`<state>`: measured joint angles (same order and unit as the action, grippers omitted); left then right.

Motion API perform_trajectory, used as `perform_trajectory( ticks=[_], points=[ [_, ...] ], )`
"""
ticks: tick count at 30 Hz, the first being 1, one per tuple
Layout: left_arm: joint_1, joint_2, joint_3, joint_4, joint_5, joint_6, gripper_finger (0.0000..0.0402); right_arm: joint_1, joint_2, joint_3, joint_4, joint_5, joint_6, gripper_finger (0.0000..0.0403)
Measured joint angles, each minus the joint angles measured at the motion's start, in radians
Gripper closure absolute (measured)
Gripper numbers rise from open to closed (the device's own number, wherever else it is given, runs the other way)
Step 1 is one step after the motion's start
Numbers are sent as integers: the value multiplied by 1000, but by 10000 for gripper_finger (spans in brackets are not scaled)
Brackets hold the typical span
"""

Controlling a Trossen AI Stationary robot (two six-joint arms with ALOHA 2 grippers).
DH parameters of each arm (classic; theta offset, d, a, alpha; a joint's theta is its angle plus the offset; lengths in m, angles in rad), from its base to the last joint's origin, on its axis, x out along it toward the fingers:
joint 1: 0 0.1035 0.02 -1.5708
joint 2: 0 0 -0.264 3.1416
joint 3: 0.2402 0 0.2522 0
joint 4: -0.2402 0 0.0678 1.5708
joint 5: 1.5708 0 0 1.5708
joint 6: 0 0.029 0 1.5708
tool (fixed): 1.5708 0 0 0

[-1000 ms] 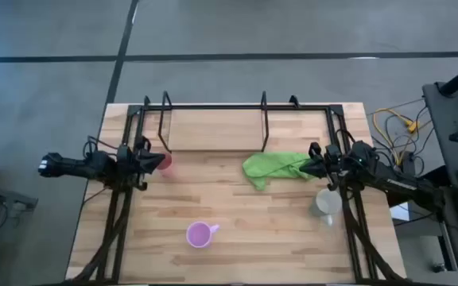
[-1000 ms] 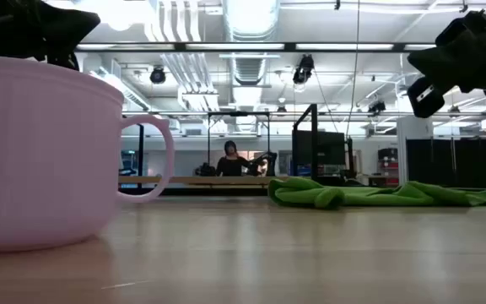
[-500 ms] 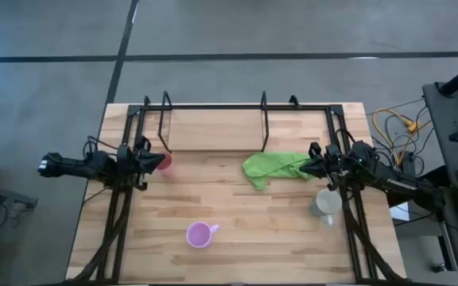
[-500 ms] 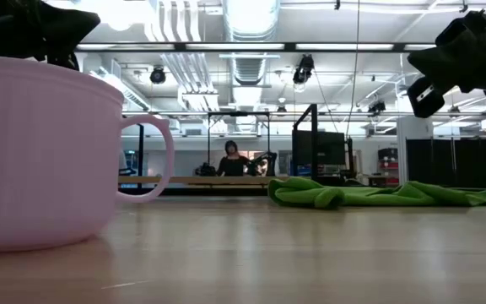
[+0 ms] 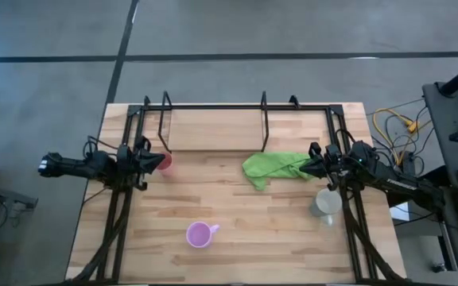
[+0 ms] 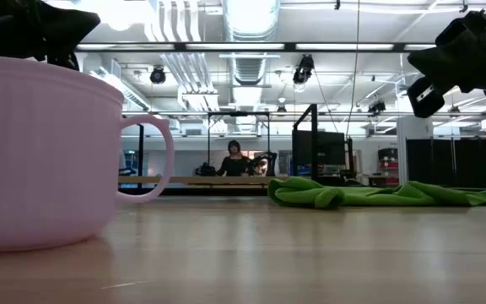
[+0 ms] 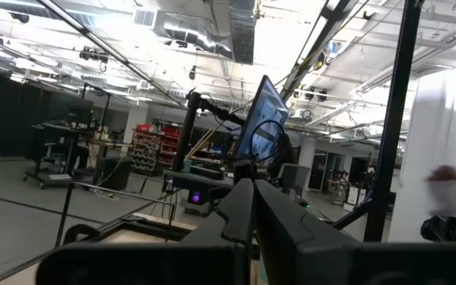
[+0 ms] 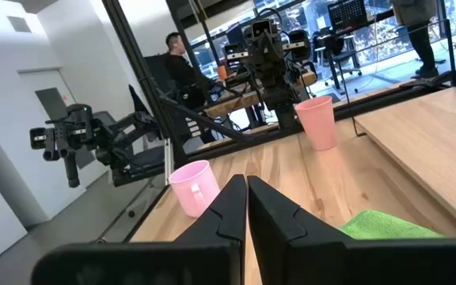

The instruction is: Stack small to large cups/mugs on shelf

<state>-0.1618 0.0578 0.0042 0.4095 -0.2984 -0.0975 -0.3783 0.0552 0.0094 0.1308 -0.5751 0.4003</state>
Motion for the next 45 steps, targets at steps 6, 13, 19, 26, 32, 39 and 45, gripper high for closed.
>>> perform_trajectory(
  ticks=[6, 13, 19, 26, 32, 39, 45],
  points=[
    [0, 0, 0, 0, 0, 0, 401, 0, 0, 0, 0, 0, 0, 394],
    [0, 0, 0, 0, 0, 0, 401, 0, 0, 0, 0, 0, 0, 394],
    [0, 0, 0, 0, 0, 0, 401, 0, 0, 0, 0, 0, 0, 394],
    [0, 0, 0, 0, 0, 0, 401, -1, 0, 0, 1, 127, 61, 394],
    [0, 0, 0, 0, 0, 0, 401, 0, 0, 0, 0, 131, 375, 394],
    [0, 0, 0, 0, 0, 0, 401, 0, 0, 0, 7, 175, 585, 394],
    [0, 0, 0, 3, 0, 2, 401, 1, 3, 27, 60, 174, 646, 394]
  ],
)
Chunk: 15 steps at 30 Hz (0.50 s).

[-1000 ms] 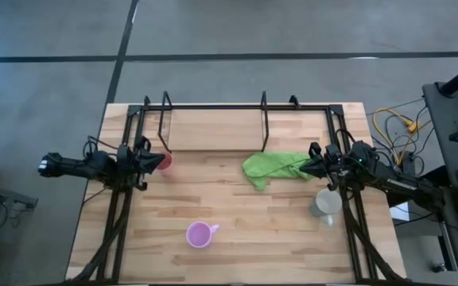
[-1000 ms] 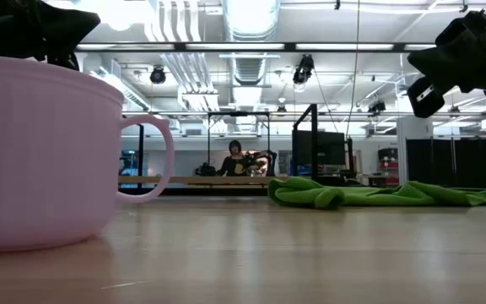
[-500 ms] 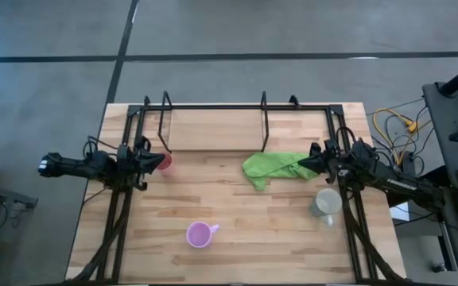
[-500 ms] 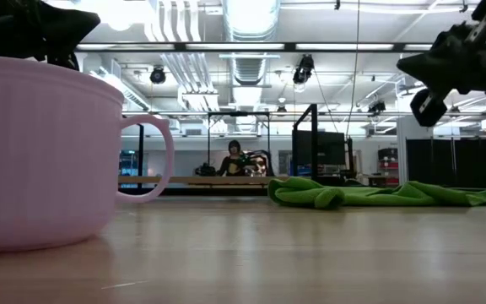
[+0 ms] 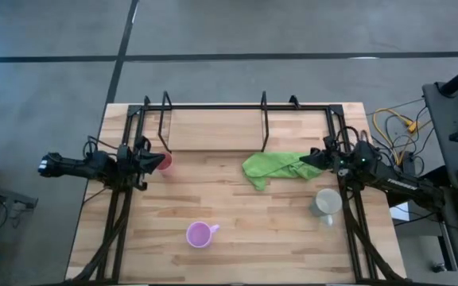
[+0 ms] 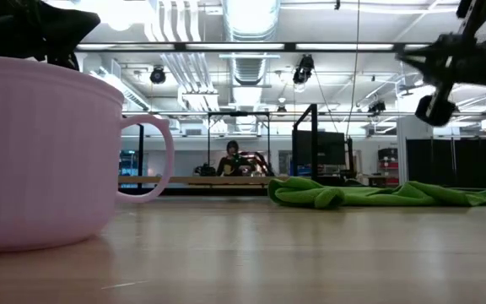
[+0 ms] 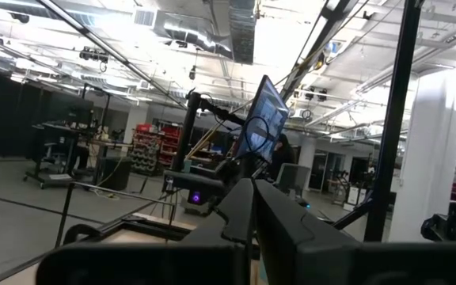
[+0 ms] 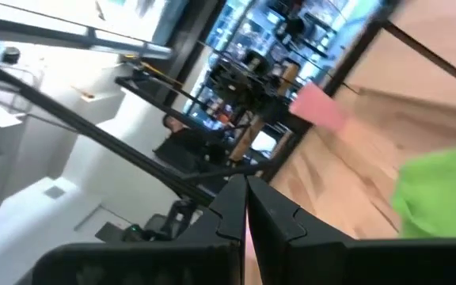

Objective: Stack small to large cups/mugs on shelf
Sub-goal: Put the blue mug on the shelf

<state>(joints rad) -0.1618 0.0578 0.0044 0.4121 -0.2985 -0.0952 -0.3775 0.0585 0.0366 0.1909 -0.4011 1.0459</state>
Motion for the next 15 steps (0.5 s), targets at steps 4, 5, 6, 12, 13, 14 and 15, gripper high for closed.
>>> perform_trajectory(
  ticks=[4, 5, 6, 12, 13, 14, 15],
  points=[
    [0, 0, 7, 5, 5, -3, 401, 0, 13, 134, 0, 13, -94, 394],
    [0, 0, 16, -7, 13, 4, 401, 0, 21, 180, -2, 14, -117, 394],
    [0, 4, 32, -17, 24, 22, 401, 0, 32, 228, -8, 15, -143, 394],
    [-1, 58, 192, -180, 31, 159, 401, 0, 159, 583, -274, 18, -313, 394],
    [-1, 78, 234, -234, 31, 163, 401, 0, 190, 647, -352, 19, -335, 394],
    [-1, 98, 278, -293, 31, 162, 401, 0, 222, 711, -435, 19, -352, 394],
    [-1, 124, 325, -358, 31, 161, 401, 0, 258, 775, -521, 20, -362, 394]
  ],
)
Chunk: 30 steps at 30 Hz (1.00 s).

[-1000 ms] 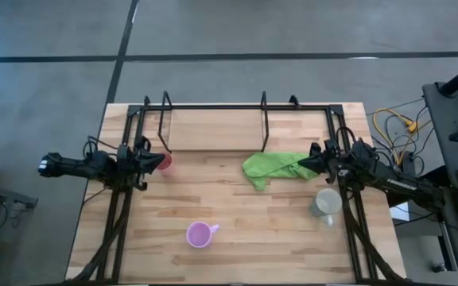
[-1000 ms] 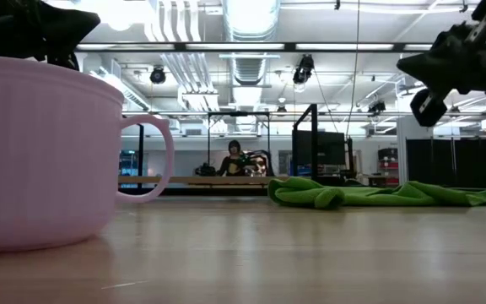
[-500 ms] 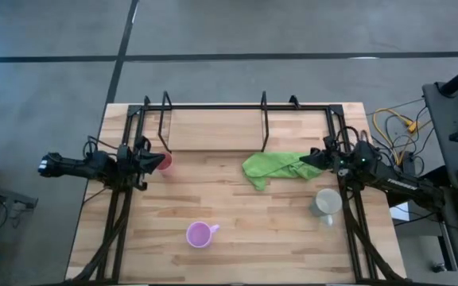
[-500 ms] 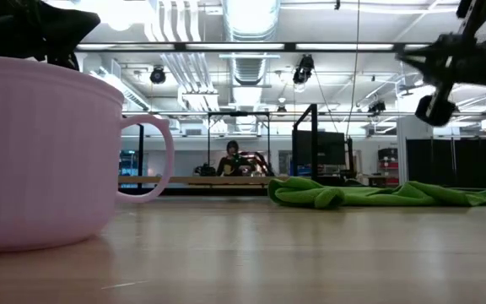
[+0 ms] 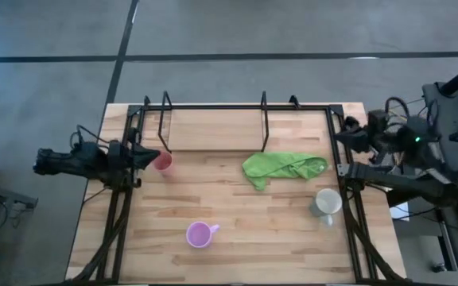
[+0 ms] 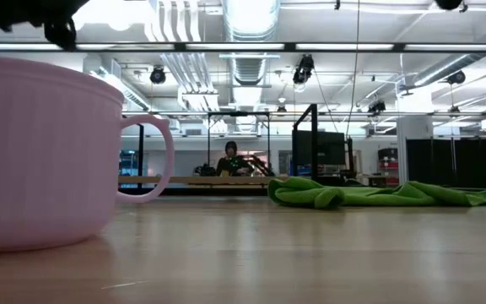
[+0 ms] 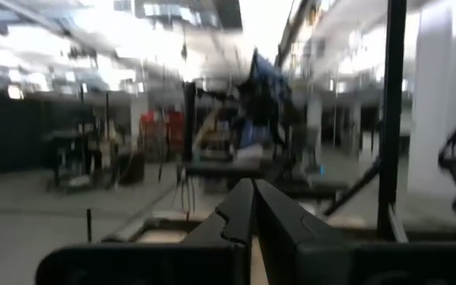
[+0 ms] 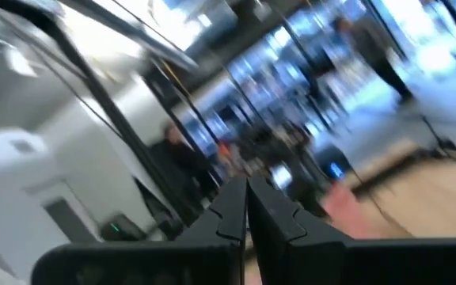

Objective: Stack small to large cups/mugs on shelf
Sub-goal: Put the blue mug on the shelf

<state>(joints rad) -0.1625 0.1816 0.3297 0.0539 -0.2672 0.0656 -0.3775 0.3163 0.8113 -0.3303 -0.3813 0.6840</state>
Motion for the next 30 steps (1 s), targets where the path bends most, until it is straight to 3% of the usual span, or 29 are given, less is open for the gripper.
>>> perform_trajectory(
  ticks=[4, 9, 15, 22, 30],
  points=[
    [0, 152, 205, -226, 0, -2, 401, 0, 156, 237, -383, 0, -7, 394],
    [0, 369, 485, -386, 1, -1, 401, 0, 351, 492, -834, -31, -32, 394],
    [0, 560, 769, -431, 2, -4, 401, 0, 522, 682, -1241, -43, -46, 394],
    [1, 688, 893, -313, 3, -103, 401, 0, 563, 691, -1182, -44, 19, 394],
    [1, 749, 920, -312, 4, -108, 401, 0, 607, 690, -1179, 45, -78, 394]
  ],
)
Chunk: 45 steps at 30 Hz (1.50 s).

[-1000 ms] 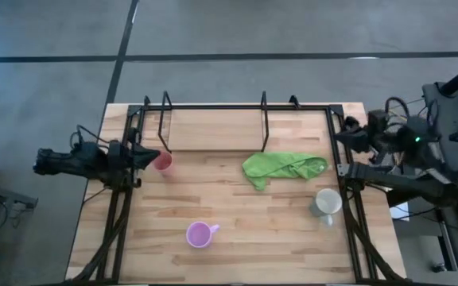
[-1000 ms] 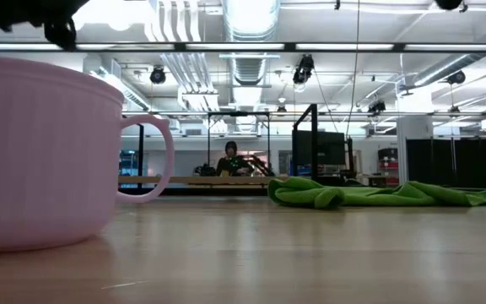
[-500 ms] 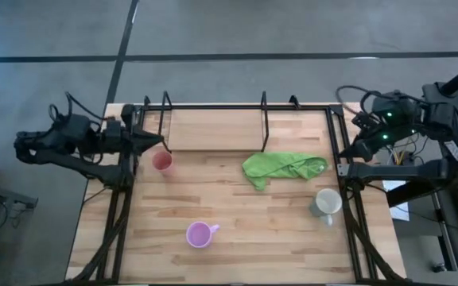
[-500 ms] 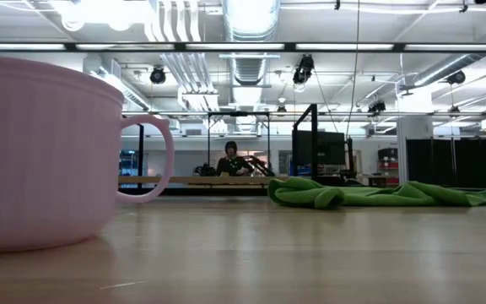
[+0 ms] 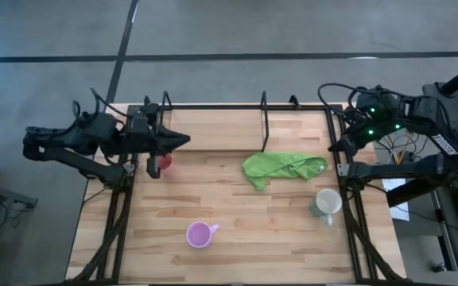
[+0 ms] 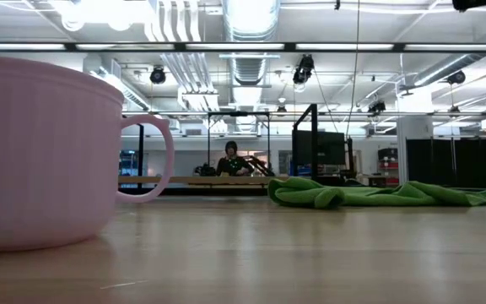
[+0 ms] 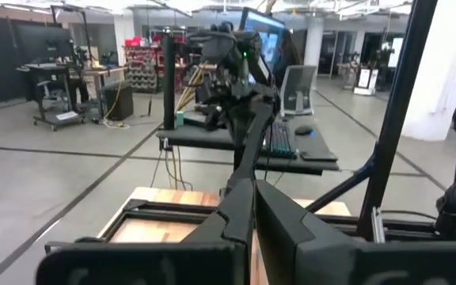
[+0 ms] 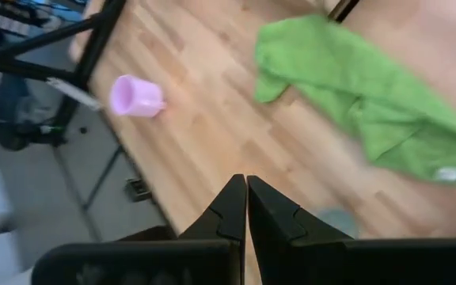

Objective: Stack small to large cups/mugs on shelf
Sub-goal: Put the blue mug on the shelf

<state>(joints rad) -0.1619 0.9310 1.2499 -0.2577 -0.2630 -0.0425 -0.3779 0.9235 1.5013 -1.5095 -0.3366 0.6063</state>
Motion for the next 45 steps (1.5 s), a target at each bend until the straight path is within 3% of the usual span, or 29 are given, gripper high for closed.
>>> perform_trajectory(
  ticks=[5, 9, 13, 27, 34, 45],
  points=[
    [0, 7, -3, 6, -1, 22, 401, 0, 24, 0, 2, 35, -97, 394],
    [0, 11, -9, 2, -2, 68, 401, 0, 42, 0, -7, -38, -128, 394],
    [0, 2, -9, 5, -2, 75, 401, 0, 65, -2, -62, -44, -142, 385],
    [0, -57, -13, -1, -3, 75, 401, 2, 100, -127, -62, -26, -184, 283],
    [0, -67, -13, -26, -6, 145, 401, 94, 83, -207, -62, -29, -343, 284],
    [0, -56, -14, -51, -6, 162, 401, 265, 14, -343, -61, -29, -329, 291]
  ],
)
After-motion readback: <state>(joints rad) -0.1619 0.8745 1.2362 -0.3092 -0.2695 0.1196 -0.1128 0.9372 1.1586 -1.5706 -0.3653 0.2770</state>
